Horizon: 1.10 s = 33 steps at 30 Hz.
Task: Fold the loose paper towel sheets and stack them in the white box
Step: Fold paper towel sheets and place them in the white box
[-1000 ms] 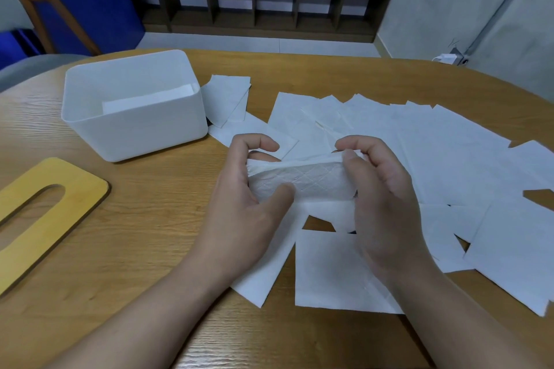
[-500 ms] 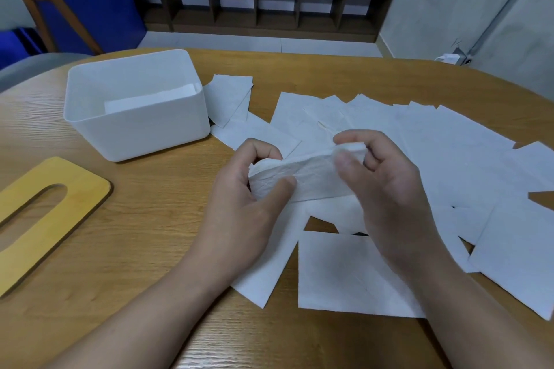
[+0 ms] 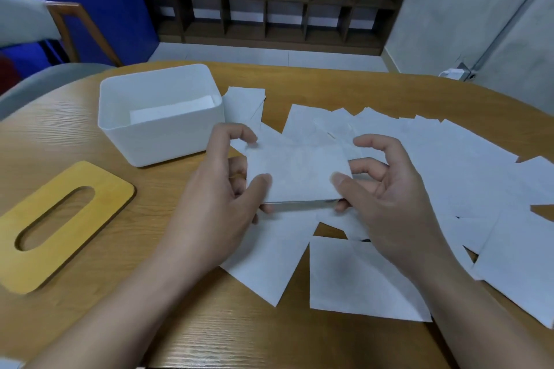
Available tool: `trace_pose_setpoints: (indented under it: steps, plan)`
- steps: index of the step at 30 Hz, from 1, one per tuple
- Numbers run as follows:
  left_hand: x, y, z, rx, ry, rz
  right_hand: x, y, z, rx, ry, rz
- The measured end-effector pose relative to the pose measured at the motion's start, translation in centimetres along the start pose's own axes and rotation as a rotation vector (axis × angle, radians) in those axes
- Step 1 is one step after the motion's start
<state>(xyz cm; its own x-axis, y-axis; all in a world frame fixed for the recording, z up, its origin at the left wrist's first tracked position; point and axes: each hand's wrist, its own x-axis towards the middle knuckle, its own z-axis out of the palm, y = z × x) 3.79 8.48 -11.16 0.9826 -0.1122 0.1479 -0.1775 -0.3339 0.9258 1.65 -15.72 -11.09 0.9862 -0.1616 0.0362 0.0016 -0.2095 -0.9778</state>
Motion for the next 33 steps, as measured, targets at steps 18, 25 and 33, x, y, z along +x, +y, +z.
trace_pose_setpoints:
  steps: [18,25,33]
  plan:
    - [4.2,-1.8,-11.4,0.166,0.458,0.147,9.1,-8.7,13.4,-0.256,0.017,-0.437]
    - [5.9,-4.4,-12.9,0.498,0.526,0.019,13.6,-8.9,17.7,-0.625,-0.145,-0.432]
    - [6.4,-5.5,-12.9,0.777,0.497,0.004,14.8,-10.2,18.7,-0.913,-0.267,-0.423]
